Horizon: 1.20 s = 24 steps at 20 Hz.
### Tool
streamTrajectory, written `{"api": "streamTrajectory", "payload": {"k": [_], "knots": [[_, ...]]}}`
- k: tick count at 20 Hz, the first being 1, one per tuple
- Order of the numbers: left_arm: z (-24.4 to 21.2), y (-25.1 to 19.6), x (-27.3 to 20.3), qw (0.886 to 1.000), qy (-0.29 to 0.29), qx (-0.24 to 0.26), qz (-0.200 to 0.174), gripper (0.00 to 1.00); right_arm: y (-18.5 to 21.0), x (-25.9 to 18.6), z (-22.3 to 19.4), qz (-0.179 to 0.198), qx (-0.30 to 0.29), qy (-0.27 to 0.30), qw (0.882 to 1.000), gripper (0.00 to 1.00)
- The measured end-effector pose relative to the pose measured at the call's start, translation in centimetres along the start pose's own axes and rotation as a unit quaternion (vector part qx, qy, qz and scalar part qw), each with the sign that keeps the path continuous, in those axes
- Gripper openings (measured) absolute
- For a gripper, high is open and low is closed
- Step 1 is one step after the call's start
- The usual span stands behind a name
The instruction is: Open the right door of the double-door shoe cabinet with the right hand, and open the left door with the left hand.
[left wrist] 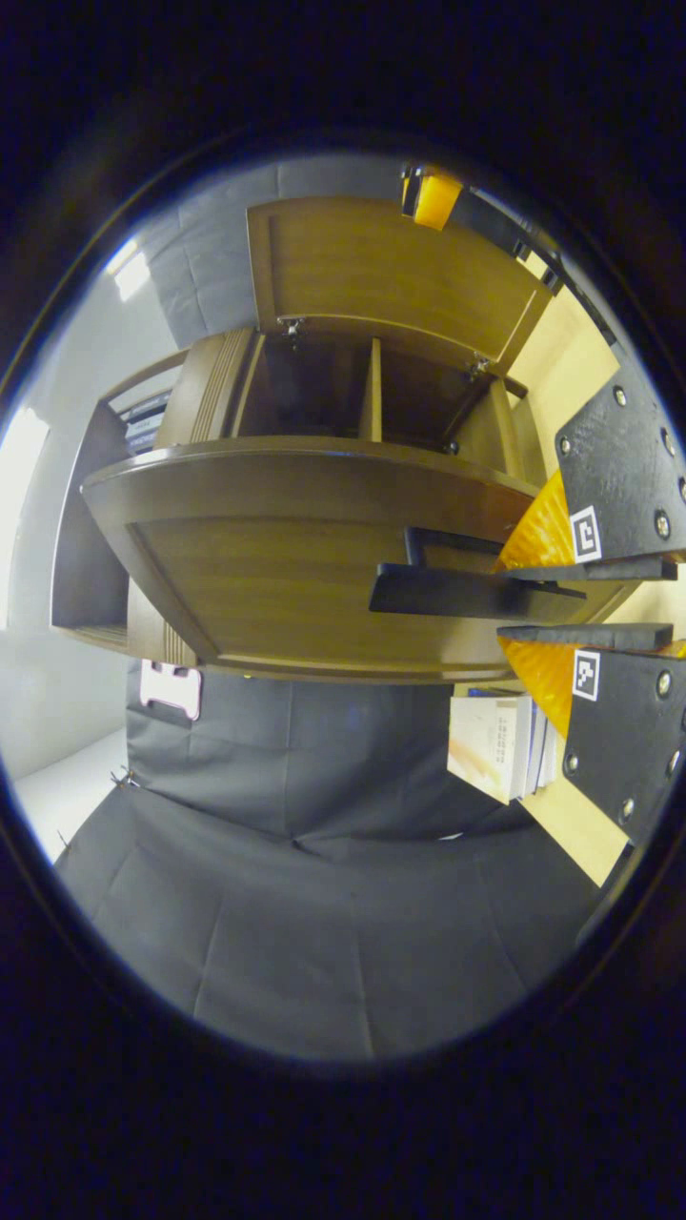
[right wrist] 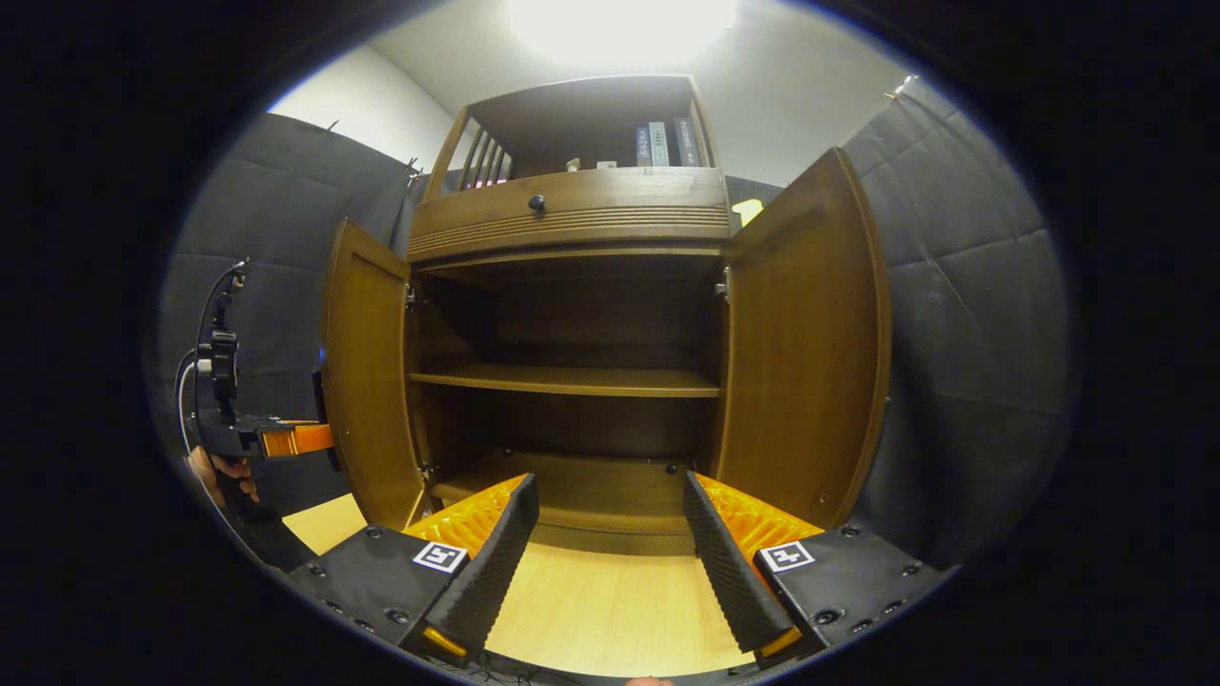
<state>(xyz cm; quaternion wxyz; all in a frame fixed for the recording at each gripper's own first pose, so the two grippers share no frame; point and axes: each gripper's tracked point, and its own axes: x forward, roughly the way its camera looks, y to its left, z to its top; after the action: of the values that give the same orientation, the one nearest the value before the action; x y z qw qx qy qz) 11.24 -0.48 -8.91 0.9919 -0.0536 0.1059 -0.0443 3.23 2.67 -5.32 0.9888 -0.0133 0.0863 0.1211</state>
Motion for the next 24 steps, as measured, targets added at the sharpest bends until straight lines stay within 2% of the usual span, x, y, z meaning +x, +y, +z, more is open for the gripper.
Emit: {"api": "streamTrajectory", "payload": {"k": [1,10,11,13,14,15,22,24], "knots": [[-0.1,0.7,-0.2,1.000,-0.001,0.001,0.003,0.16,0.6,0.2,0.0,0.003,-0.001,0.000,1.000,0.95],[0.1,8.2,-2.3,0.999,-0.007,-0.001,0.043,0.16,5.3,1.8,0.3,0.029,-0.003,-0.003,1.000,0.93],[0.1,8.8,-2.4,0.999,-0.008,-0.001,0.047,0.18,5.9,2.0,0.3,0.031,-0.005,-0.003,1.000,0.96],[-0.1,10.4,-2.7,0.999,-0.008,-0.003,0.052,0.21,6.8,2.2,0.2,0.032,-0.007,-0.001,0.999,0.93],[-0.2,11.1,-2.8,0.998,-0.007,-0.004,0.057,0.21,7.2,2.2,0.2,0.033,-0.008,-0.001,0.999,0.93],[-0.3,11.8,-3.1,0.998,-0.008,-0.003,0.057,0.16,7.8,2.2,0.1,0.033,-0.008,-0.001,0.999,0.93],[-0.5,13.4,-5.3,0.998,-0.017,0.008,0.058,0.16,9.3,1.9,0.3,0.028,-0.005,-0.009,1.000,0.97],[0.1,13.3,-6.4,0.997,-0.026,0.017,0.064,0.20,9.0,1.4,0.5,0.026,-0.004,-0.014,1.000,0.95]]}}
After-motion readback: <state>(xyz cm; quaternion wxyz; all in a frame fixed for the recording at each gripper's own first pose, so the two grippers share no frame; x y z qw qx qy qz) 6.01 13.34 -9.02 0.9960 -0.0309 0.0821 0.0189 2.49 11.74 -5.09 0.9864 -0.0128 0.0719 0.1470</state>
